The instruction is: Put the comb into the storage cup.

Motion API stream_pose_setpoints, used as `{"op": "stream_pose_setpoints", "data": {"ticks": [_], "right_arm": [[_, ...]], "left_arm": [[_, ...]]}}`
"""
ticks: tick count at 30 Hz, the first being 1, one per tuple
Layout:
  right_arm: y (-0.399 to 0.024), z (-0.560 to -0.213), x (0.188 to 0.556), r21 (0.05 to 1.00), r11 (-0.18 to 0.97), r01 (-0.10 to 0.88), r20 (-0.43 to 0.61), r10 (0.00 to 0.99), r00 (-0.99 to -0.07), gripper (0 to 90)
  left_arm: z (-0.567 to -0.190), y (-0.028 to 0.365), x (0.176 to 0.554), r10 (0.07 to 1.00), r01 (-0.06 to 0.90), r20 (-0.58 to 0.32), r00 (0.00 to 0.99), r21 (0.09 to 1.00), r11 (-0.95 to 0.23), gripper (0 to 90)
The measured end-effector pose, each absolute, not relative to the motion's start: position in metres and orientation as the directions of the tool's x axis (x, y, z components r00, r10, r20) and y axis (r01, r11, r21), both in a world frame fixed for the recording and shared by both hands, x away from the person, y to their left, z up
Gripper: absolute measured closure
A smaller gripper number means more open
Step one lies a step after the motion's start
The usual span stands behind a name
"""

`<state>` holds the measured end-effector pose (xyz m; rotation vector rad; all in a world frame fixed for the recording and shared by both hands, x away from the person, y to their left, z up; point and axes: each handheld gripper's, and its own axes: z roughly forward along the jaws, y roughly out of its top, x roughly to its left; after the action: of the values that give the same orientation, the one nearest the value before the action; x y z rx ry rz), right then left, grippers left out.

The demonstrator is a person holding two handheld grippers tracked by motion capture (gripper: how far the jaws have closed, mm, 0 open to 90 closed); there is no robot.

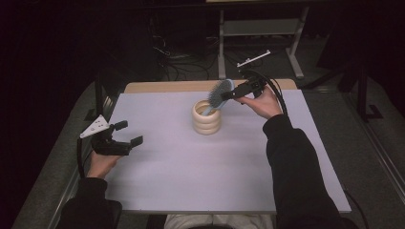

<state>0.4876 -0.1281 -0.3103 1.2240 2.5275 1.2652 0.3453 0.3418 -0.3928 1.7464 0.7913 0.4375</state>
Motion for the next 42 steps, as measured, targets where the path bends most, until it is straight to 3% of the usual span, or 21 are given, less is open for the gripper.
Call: {"op": "stream_pose_setpoints", "data": {"ticks": [42], "right_arm": [[-0.177, -0.314, 0.435, 0.801, 0.366, 0.474, 0.142, 0.652, -0.745, 0.0]], "left_arm": [[-0.394, 0.346, 0.341, 0.708, 0.301, -0.107, 0.698, 0.941, -0.155, 0.0]]}}
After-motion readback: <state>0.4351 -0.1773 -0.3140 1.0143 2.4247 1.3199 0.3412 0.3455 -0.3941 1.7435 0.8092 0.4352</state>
